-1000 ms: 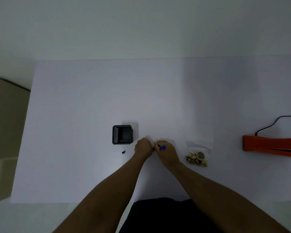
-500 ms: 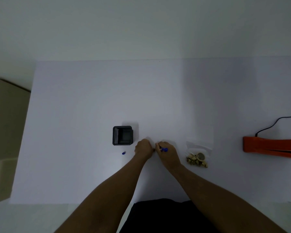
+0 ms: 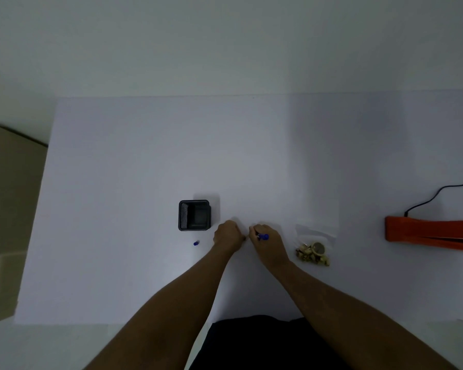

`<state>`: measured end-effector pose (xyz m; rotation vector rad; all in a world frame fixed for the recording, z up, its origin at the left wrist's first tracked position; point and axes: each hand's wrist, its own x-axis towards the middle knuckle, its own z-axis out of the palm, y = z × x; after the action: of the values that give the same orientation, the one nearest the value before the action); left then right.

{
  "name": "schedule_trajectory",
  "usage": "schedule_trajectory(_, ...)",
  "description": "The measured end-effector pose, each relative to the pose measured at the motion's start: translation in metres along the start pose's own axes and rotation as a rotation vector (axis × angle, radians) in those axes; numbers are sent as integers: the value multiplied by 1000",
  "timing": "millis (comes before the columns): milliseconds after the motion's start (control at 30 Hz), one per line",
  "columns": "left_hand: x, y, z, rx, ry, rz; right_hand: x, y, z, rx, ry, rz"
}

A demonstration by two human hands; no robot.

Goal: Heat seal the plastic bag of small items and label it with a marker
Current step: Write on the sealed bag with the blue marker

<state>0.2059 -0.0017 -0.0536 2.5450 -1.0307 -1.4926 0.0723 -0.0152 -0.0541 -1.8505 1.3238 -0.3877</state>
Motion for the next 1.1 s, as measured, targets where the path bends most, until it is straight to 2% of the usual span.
schedule_trajectory(133, 1, 0, 1, 4, -4, -3, 0, 3, 3, 57, 6, 76)
schedule_trajectory(300, 0, 1, 0, 36, 7, 10, -2, 1, 12, 0, -98, 68)
schedule_trajectory(500, 1, 0, 0, 60, 17, 12, 1, -2, 13, 3, -121, 89)
schedule_trajectory(833, 1, -1, 0, 38, 17, 23, -1, -1, 14, 13, -51, 57)
schedule_trajectory(1100, 0, 0, -2, 13, -2, 9, -1, 3, 16, 62, -26, 113)
